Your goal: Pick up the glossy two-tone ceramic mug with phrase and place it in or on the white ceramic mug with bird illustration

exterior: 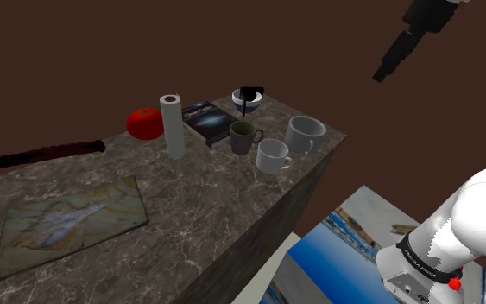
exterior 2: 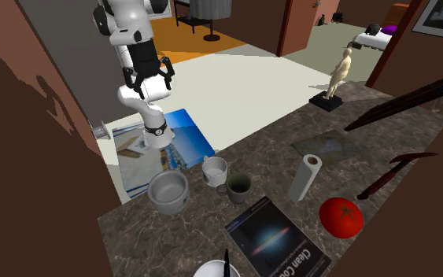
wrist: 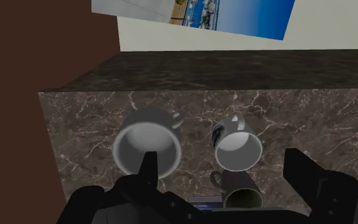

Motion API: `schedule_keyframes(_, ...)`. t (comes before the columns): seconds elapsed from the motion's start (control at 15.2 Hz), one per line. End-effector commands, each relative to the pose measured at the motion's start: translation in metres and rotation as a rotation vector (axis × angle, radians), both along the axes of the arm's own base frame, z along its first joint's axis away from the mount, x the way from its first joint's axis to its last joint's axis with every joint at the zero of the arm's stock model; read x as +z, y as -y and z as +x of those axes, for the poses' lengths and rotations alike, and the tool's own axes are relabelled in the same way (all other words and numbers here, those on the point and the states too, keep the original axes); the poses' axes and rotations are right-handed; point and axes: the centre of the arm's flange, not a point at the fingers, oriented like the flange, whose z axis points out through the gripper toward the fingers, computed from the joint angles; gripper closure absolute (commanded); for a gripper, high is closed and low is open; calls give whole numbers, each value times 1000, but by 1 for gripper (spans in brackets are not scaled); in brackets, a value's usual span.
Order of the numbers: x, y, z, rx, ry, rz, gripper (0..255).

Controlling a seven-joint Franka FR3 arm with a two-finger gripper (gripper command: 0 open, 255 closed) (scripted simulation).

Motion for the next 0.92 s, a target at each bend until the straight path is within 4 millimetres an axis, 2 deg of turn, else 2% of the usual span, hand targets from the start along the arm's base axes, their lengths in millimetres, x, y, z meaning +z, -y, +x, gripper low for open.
schedule_keyframes(0.0,0,0,0,0,0,0,0)
schedule_keyframes(0.86,-106,-48,131,-29,-49,32,0)
